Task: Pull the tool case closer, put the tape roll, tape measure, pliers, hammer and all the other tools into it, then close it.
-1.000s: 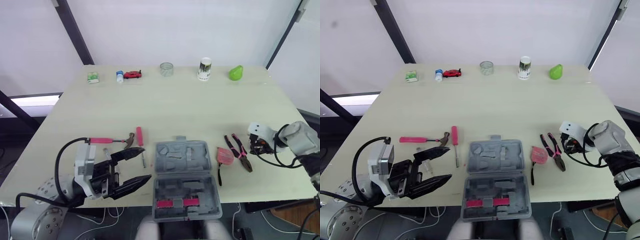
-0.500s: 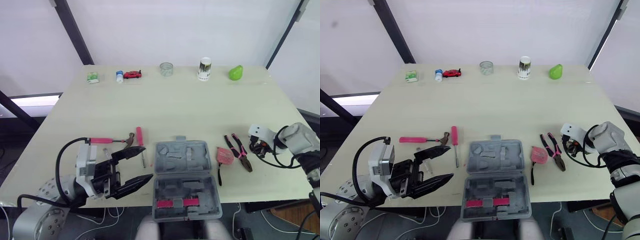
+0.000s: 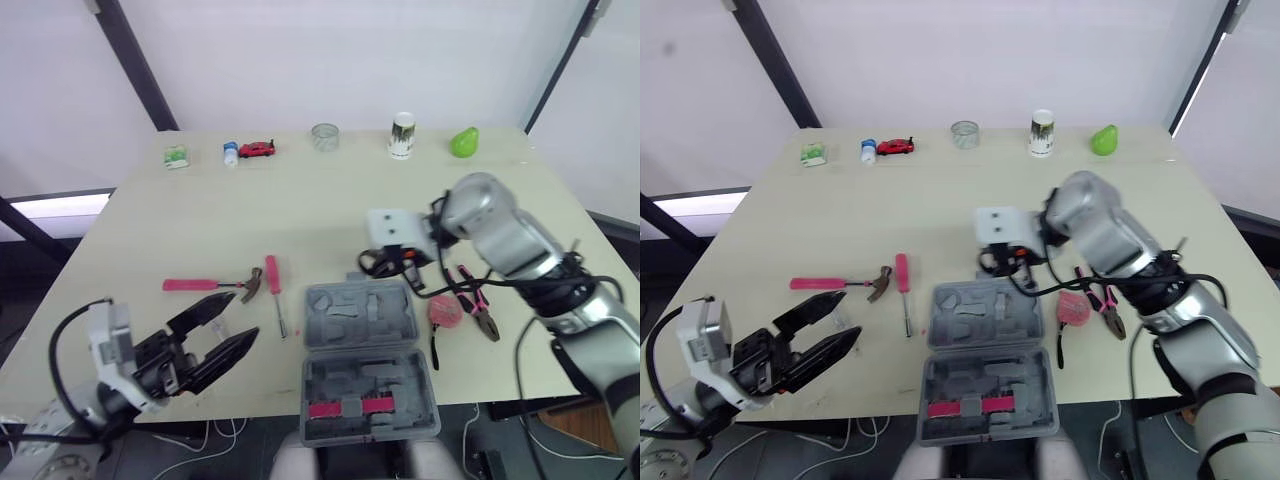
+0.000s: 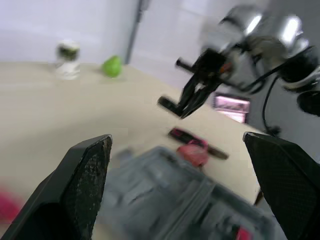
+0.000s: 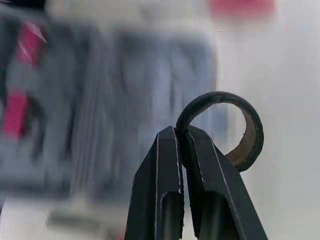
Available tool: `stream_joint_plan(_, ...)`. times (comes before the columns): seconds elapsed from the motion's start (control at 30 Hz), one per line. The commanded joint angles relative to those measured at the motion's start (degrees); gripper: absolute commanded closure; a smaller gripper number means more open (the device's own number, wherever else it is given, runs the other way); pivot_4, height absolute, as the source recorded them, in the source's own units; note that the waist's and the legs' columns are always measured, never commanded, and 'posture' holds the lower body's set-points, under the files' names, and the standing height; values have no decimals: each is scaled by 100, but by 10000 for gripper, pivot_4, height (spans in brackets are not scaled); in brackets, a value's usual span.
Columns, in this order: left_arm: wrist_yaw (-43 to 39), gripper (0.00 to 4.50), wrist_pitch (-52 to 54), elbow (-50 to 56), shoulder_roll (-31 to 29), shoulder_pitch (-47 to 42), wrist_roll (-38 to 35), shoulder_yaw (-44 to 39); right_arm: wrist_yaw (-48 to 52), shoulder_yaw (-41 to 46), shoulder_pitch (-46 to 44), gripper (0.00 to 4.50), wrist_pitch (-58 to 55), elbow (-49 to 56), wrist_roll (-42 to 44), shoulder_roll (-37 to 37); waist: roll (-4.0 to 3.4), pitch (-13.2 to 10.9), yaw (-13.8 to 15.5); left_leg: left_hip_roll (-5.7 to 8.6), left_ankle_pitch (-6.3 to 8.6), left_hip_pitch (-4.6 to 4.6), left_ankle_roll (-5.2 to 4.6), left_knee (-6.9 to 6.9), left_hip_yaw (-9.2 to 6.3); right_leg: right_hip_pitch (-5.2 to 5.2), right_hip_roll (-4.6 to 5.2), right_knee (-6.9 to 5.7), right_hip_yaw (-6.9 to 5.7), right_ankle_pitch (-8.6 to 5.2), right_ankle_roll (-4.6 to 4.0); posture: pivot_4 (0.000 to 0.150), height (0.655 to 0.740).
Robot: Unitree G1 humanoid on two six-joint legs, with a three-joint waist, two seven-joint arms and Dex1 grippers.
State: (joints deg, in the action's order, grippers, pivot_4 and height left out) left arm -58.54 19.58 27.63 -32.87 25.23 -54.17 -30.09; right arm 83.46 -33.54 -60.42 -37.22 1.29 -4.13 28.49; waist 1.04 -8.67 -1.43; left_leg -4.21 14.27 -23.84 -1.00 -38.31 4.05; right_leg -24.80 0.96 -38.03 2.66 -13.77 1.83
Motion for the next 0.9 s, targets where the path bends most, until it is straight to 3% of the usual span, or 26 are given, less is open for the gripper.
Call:
stream_joint_plan(0.03, -268, 0, -291, -348, 102, 348, 123, -390, -268, -579, -228, 43804, 450, -561, -270, -691, 5, 3, 47, 0, 0, 0, 0, -1, 5, 2, 5, 5, 0, -1, -1, 1500, 7400)
stream_joint_plan(0.13, -338, 0, -448, -555, 190, 588, 230, -595, -645, -971, -292, 43804, 910, -1515, -534, -1421, 18, 10, 35, 2, 0, 4, 1, -4, 17, 2, 8, 4, 2, -1, -2, 1500, 7400)
stream_joint_plan(0.33, -371, 0, -556, -473, 297, 800, 275, -646, -1035, -1036, -442, 43804, 1601, -3011, -781, -2054, 24, 12, 69, 4, -1, 1, 4, -5, 12, 3, 13, 4, -5, 0, -4, 1500, 7400)
stream_joint_plan(0.83, -190, 0, -586, -299, 345, 841, 315, -632, -1596, -615, -698, 43804, 2455, -4803, -1018, -2893, 20, 10, -92, -2, 1, 3, 6, 7, 6, -1, 4, 0, -7, -2, -8, 1500, 7400)
stream_joint_plan(0.9, -195, 0, -576, -303, 340, 841, 320, -639, -1753, -540, -727, 37939, 2582, -4988, -1061, -2957, 21, 9, -93, -2, 1, 3, 7, 6, 6, -1, 4, 1, -7, -2, -8, 1500, 7400)
